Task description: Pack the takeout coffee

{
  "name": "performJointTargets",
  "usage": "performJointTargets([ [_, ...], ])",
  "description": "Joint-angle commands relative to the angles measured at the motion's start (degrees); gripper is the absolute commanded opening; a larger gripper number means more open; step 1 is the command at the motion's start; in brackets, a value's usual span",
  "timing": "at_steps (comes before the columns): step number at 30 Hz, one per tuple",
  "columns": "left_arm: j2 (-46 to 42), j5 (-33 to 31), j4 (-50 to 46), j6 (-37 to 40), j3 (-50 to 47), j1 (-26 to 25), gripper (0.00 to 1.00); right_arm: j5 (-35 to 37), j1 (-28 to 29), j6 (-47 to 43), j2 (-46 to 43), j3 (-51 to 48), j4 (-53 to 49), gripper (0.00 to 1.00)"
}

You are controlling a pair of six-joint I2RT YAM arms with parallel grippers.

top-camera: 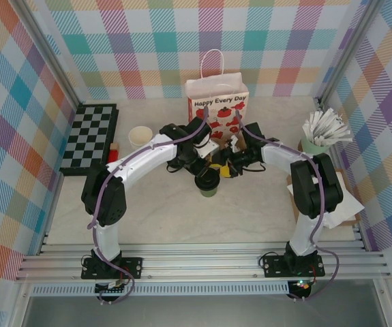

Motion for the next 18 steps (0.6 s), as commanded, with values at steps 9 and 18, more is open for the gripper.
performJointTargets([
  [9, 1.2, 0.5, 2.1, -4.3, -5.4, -0.3, 0.00, 2.0, 1.6, -2.3, 1.0, -4.5, -1.2, 0.55],
  [18, -4.5, -4.5, 0.5, -13.4, -4.0, -0.2, 0.00, 14.2, 0.2, 5.4, -11.2, -5.2, 4.0, 0.72],
])
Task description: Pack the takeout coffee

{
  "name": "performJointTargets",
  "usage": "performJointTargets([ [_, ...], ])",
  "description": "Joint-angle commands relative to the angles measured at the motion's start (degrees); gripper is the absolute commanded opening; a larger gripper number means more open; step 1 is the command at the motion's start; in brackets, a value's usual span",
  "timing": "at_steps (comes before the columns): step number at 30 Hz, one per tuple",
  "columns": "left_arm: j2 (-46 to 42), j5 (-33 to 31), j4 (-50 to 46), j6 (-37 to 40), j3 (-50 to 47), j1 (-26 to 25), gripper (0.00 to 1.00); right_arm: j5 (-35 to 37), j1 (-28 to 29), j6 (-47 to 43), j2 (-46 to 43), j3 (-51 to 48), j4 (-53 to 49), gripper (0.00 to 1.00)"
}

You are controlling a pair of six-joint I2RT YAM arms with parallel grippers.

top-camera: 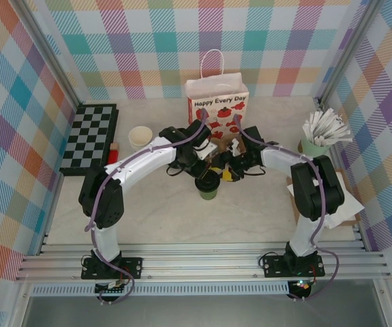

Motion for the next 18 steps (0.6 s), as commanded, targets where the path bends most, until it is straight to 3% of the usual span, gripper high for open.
performJointTargets([
  [1, -3.2, -3.7, -1.3, -8.6, -1.3, 0.1, 0.00, 7.7, -0.7, 5.2, -9.2, -3.1, 3.2, 0.75],
  [2, -4.0, -4.1, -1.5, -12.5, -1.4, 0.1, 0.00, 9.0, -0.8, 6.3, -10.9, -4.6, 4.4, 0.77],
  [4, -5.4, -5.9, -1.5, -20.3, -2.2, -0.2, 0.00, 9.6, -0.7, 8.4, -13.7, -8.4, 8.2, 1.00],
  [10, -6.2, -11.3, -3.4, -37.4, -3.2, -1.9, 0.00, 9.1, -0.7, 10.5, -20.1, -17.8, 16.7, 1.00],
  [18, -0.3, -12.6, -7.1, -41.0, -0.4, -2.7, 0.00, 0.5, -0.6, 6.6, -19.7, -20.7, 17.8, 1.00],
])
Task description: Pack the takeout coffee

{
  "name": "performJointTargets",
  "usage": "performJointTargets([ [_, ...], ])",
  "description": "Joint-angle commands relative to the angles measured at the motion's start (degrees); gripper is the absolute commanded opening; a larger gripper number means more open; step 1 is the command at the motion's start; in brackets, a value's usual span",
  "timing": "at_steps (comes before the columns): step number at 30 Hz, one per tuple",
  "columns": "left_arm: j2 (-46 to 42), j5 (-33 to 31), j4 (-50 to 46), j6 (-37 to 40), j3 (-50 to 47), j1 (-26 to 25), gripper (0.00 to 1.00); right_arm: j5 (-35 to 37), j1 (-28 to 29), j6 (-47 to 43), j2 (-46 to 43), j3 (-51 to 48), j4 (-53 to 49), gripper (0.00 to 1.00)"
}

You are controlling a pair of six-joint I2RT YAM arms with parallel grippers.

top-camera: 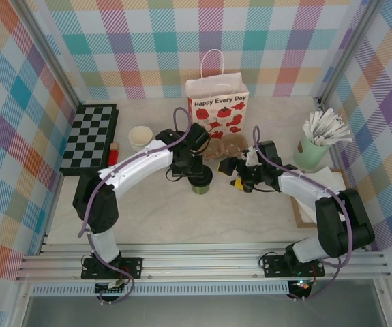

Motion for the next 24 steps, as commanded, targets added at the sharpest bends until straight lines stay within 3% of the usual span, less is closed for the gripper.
performJointTargets([
  [1, 3.2, -1.9, -4.2, -3.1, 2.1, -1.0, 0.00, -5.3, -0.1, -2.0, 0.4, 0.0, 2.6, 1.00],
  [16, 5.4, -1.2, -3.6, -3.5, -0.4, -1.5, 0.00, -9.9, 1.8, -1.5, 8.5, 1.1, 3.8, 0.98],
  [24, 5.7, -0.3, -2.5, -2.6, -1.1, -1.5, 0.00, -7.2, 2.2, -1.1, 10.2, 1.2, 2.6, 0.98],
])
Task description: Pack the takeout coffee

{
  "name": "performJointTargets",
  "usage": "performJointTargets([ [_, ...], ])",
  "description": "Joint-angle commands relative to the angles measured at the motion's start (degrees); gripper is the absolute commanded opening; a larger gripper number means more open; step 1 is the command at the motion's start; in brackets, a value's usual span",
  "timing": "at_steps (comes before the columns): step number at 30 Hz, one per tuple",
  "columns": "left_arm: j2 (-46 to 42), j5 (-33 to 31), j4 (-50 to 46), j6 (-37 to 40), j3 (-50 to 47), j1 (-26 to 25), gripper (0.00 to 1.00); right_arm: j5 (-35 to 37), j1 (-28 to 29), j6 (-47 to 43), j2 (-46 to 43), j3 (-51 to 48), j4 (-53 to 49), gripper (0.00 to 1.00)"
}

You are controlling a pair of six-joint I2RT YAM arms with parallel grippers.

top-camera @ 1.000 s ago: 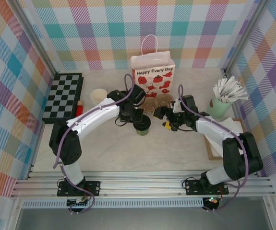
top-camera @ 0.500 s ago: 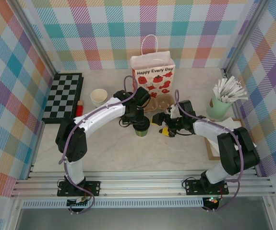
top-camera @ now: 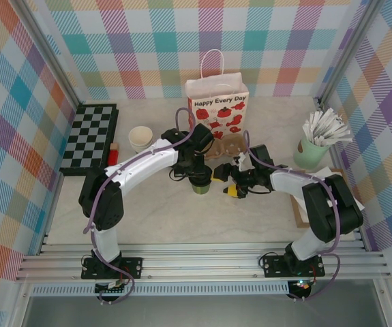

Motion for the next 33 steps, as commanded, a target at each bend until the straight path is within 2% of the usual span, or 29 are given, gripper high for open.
performJointTargets([
  [1, 2.9, 1.8, -0.6, 0.3, -3.9, -0.8, 0.00, 1.4, 0.6, -0.6, 2.7, 1.4, -1.5, 0.98],
  [5, 2.3, 1.8, 2.2, 0.0, -9.7, -0.8, 0.00, 4.8, 0.7, -0.5, 6.3, 0.5, -6.7, 0.97],
  [8, 3.2, 4.0, 4.2, 0.3, -14.8, -0.7, 0.00, 5.3, 0.7, 0.3, 9.1, -1.7, -7.8, 0.96],
  [11, 4.9, 3.6, 3.5, 2.4, -17.2, -0.8, 0.00, 5.9, 0.9, 1.3, 9.7, -3.5, -7.5, 0.96],
  [16, 4.7, 0.8, -0.7, 6.5, -10.6, -0.7, 0.00, 7.1, 0.8, 1.0, 3.3, -1.1, -7.7, 0.97],
  [22, 6.6, -5.1, -9.0, 6.1, 1.7, -0.7, 0.00, 3.4, 0.8, 0.3, -4.0, 4.3, -4.3, 0.99],
  [25, 6.3, -2.8, -7.7, 5.3, 2.1, -0.7, 0.00, -0.7, 0.9, 1.0, -2.7, 5.9, -2.4, 0.99],
  [33, 6.1, 1.4, -4.4, 4.2, 0.3, -0.8, 0.00, -6.2, 2.0, 4.4, 4.9, 6.6, 2.9, 0.99],
])
